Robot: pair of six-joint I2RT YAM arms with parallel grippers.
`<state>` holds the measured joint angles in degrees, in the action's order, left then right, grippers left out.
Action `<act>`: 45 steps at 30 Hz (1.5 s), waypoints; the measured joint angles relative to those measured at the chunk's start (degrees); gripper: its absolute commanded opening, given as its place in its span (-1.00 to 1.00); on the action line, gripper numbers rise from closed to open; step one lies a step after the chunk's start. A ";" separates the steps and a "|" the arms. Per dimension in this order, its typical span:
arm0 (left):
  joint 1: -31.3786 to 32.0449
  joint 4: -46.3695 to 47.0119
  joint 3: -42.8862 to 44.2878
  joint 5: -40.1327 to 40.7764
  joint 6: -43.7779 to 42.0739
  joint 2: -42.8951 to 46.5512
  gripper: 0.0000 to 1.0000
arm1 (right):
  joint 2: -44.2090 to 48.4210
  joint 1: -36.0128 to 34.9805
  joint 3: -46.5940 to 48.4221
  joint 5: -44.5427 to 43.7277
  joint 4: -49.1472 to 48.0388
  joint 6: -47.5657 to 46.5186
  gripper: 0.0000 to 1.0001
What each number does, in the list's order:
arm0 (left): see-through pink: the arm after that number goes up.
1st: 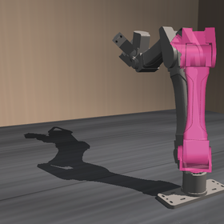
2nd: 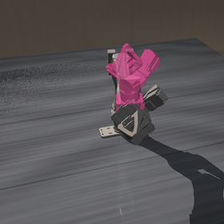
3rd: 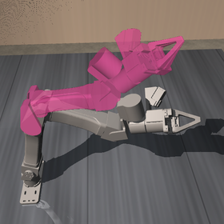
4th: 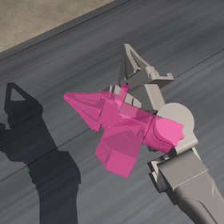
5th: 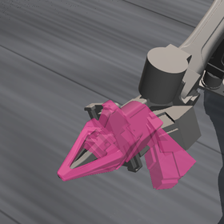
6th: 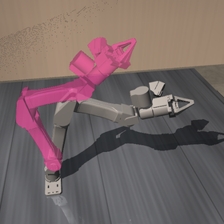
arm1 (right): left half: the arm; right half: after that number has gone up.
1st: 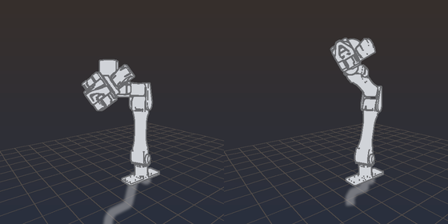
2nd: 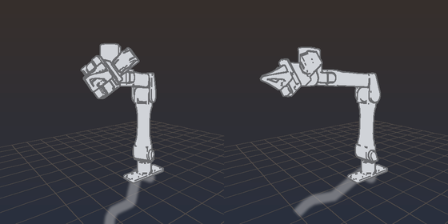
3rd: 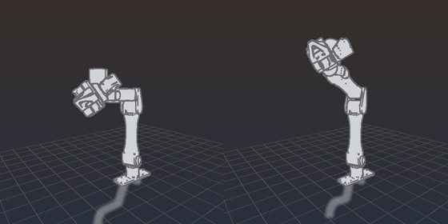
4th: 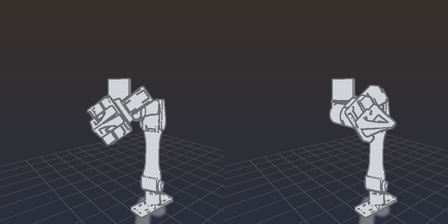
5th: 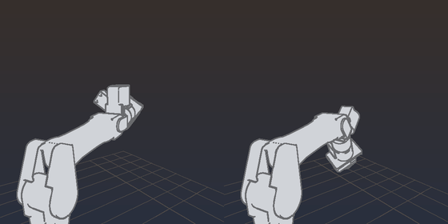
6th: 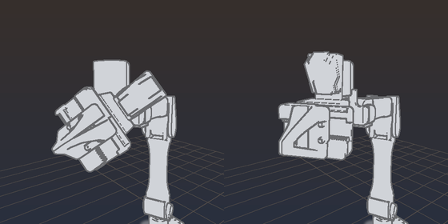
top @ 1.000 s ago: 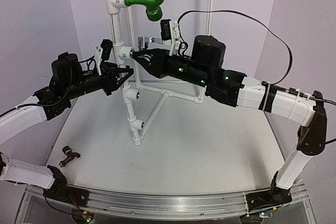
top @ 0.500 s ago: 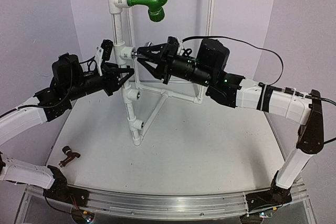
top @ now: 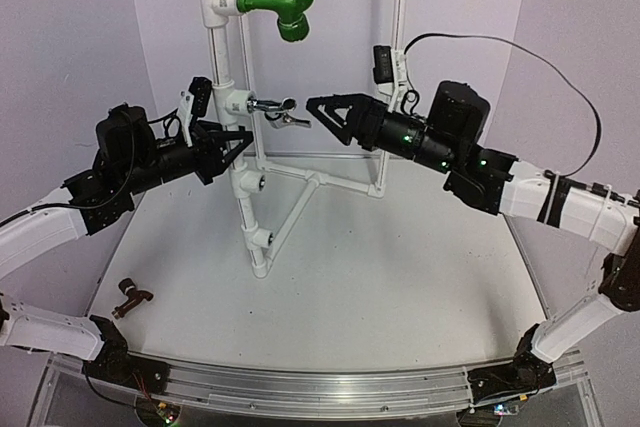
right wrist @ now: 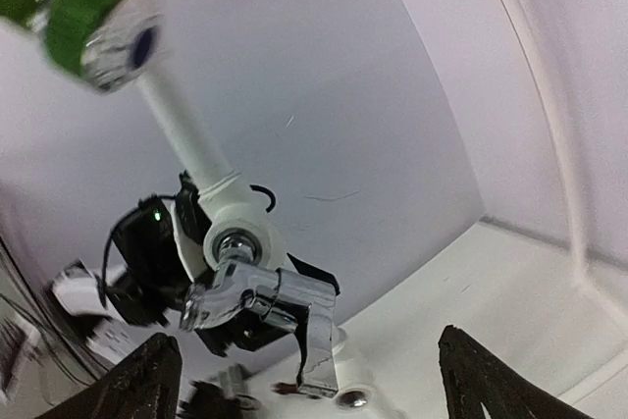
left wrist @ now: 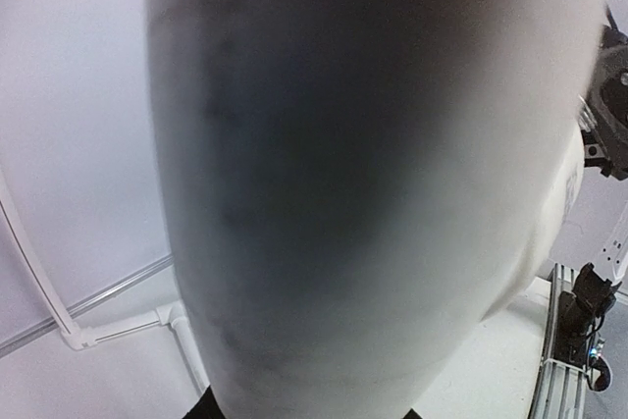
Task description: Install the water faucets
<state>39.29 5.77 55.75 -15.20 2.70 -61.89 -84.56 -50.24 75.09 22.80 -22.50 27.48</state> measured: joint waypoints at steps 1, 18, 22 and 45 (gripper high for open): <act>0.00 -0.01 0.00 0.01 0.01 0.01 -1.00 | 1.03 -0.09 0.00 0.22 1.24 -6.57 0.80; 0.00 -0.23 0.00 0.02 0.04 0.01 -1.00 | -4.22 -0.54 8.22 11.69 6.42 -48.65 0.39; 0.00 -0.25 0.04 0.00 0.04 0.00 -1.00 | -8.38 -0.54 8.89 12.28 2.39 -41.76 0.05; -1.15 -0.95 0.15 2.18 0.88 0.12 -1.00 | -13.17 -3.06 9.81 8.36 -9.05 32.21 -0.60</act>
<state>38.14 4.83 55.90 -13.02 3.57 -61.78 -97.73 -53.30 84.90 31.16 -31.55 59.69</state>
